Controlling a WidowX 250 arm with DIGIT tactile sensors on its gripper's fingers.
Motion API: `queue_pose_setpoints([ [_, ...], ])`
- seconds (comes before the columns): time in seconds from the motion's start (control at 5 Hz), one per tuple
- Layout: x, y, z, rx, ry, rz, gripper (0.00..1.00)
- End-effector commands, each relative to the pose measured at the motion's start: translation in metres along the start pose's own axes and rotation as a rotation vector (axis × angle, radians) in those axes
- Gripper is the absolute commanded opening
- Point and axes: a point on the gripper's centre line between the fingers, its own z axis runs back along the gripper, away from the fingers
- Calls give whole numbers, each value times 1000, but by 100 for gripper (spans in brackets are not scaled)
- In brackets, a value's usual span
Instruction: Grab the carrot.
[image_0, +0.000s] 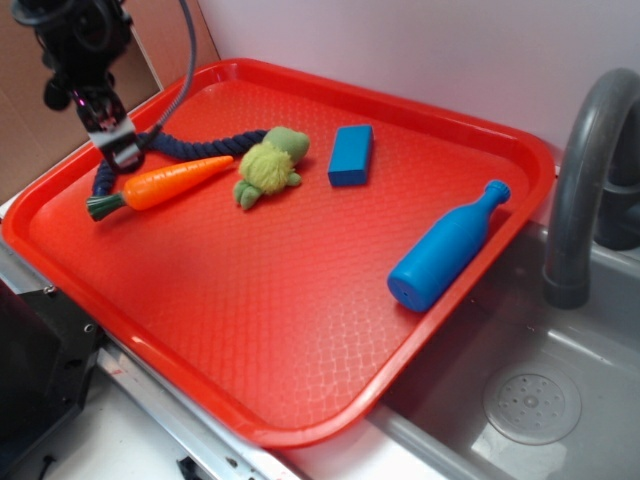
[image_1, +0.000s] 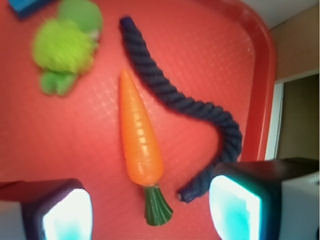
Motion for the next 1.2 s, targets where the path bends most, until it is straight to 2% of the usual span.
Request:
queue_pose_setpoints([
  [0.0,4,0,-39,46,50,-18,100],
  [0.4,-2,7,-68,38,103,-5,100],
  [0.6,-6,5,-70,25,104,3,62],
  [0.8,-7,4,-72,25,112,-6,0],
  [1.0,-7,5,-77,23,124,-15,0],
])
